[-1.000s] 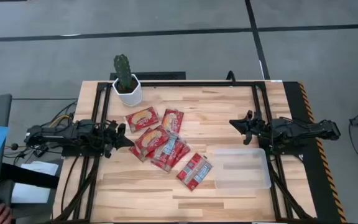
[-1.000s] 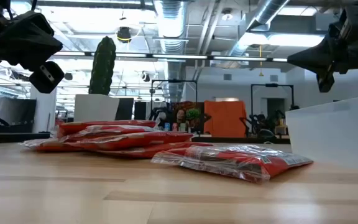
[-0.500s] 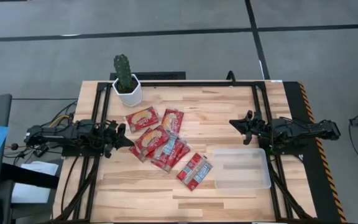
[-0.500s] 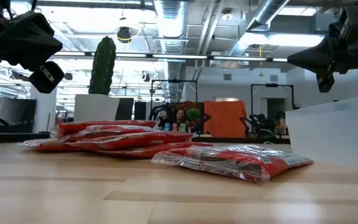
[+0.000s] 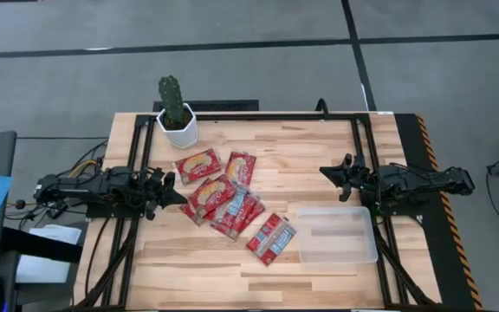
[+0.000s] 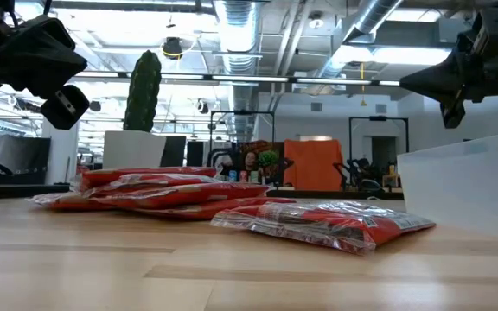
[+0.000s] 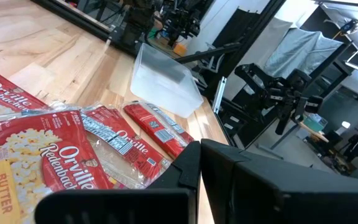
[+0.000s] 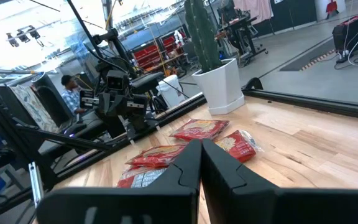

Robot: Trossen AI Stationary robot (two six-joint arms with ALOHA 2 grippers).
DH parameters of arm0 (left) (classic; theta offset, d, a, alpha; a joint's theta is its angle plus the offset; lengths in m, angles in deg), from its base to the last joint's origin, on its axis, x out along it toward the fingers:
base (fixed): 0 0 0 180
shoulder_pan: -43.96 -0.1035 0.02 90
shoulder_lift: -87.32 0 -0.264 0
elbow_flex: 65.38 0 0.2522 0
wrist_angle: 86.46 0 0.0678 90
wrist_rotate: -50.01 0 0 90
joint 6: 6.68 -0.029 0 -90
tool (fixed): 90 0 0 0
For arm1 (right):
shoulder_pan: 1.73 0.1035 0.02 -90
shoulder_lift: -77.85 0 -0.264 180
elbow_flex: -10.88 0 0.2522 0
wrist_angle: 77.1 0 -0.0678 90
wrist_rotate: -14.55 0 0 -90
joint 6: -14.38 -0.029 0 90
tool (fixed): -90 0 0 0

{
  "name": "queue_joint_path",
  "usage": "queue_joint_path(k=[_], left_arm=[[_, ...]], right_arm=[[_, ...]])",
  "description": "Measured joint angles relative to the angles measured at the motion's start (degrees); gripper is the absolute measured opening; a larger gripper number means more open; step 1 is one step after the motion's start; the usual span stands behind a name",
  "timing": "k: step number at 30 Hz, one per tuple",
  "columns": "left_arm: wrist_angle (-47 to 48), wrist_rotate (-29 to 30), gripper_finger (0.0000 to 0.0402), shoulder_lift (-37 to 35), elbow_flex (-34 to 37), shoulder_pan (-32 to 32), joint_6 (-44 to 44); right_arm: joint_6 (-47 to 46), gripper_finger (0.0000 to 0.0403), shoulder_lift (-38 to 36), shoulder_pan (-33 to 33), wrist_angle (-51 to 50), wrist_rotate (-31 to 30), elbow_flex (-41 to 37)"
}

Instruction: Sort popcorn bags into baskets

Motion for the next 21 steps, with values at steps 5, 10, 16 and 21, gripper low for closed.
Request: queue_joint_path(k=[5,10,16,21], left_arm=[[-0.01,-0.01,0.0,0.0,0.0,-0.01,0.02],[0.07,1.87,0.0,-0.01,0.01,0.0,0.0],[0.31,9.77,0.0,0.0,0.02,0.0,0.01],[0.18,13.44,0.0,0.0,0.02,0.0,6.94]], right_arm=[[0.0,0.0037,0.0,-0.02,-0.01,0.0,0.0],[0.0,0.0037,0.01,-0.02,-0.02,0.0,0.0],[0.0,0.0037,0.01,-0.02,-0.01,0.0,0.0],[0.0,0.0037,0.01,-0.02,0.0,0.01,0.0]])
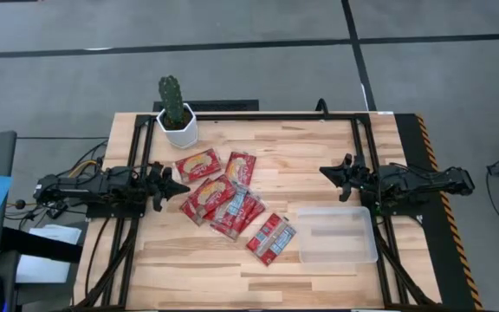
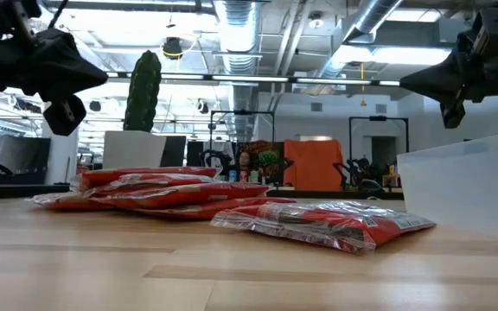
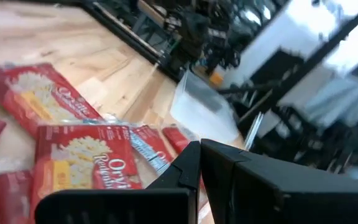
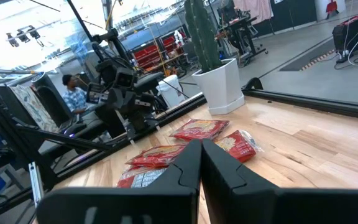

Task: Sort popcorn bags into baskets
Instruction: Put the popcorn bag into the transparent bin

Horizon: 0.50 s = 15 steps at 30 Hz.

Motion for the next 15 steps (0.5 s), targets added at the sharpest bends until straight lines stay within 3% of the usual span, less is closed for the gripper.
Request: queue_joint_path(k=[9,15], left_arm=[[-0.48,8.97,0.0,0.39,0.0,0.0,3.51],[-3.0,23.93,0.0005,0.39,0.0,0.0,12.67]], right_arm=[[-0.02,0.0037,0.0,-0.1,0.56,-0.49,0.0],[-0.13,0.0037,-0.13,-0.27,2.82,-0.71,0.04]])
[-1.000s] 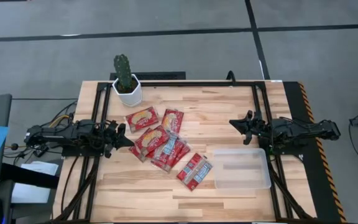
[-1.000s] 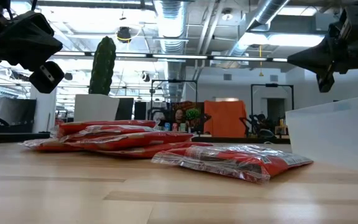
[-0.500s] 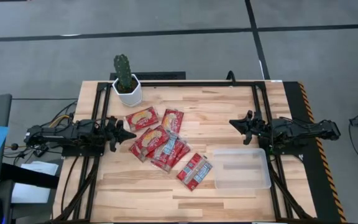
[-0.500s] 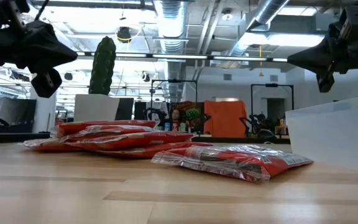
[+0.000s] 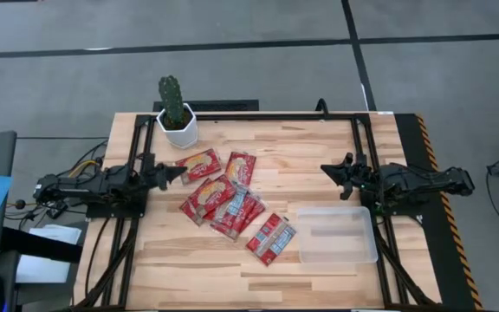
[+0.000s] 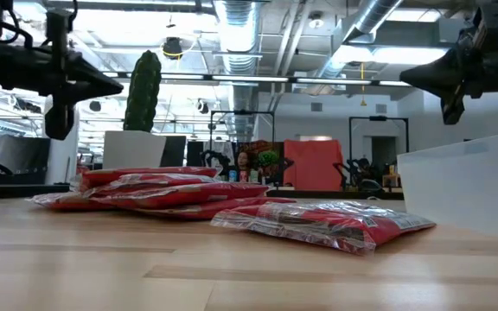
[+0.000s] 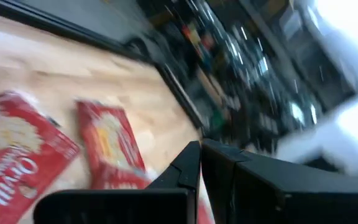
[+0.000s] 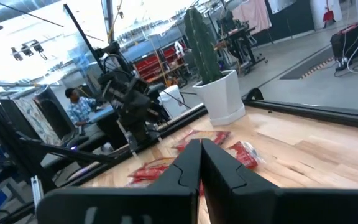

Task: Sort popcorn bags into baskets
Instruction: Put the popcorn bag into the transparent bin

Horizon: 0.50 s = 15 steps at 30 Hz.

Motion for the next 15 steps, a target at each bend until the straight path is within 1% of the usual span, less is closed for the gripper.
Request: queue_joint_path(k=[2,5,8,11,13,15], left_arm=[[-0.84,3.73,0.0015,0.0,0.0,-0.02,3.55],[-2.58,7.56,0.0038,0.0,0.0,-0.02,7.61],[-6.2,10.4,0.0063,0.0,0.0,-0.02,8.46],[-11.02,11.71,0.0091,0.16,0.0,-0.02,6.76],[-14.52,11.73,0.011,0.83,0.0,-0.02,5.54],[-16.37,10.58,0.013,1.41,-0.42,-0.02,4.83]], right_arm=[[-0.08,0.0037,0.02,0.0,0.25,-0.02,0.0],[-4.32,0.0037,0.0,-0.01,1.58,-0.07,0.26],[-8.21,0.0037,0.03,-0.47,5.95,-1.8,0.7],[-12.03,0.0037,-0.1,-0.79,9.87,-1.68,0.9],[-10.51,0.0039,0.15,-1.35,12.92,-2.63,0.9],[-10.32,0.0048,0.26,-2.2,13.37,-2.8,2.05]])
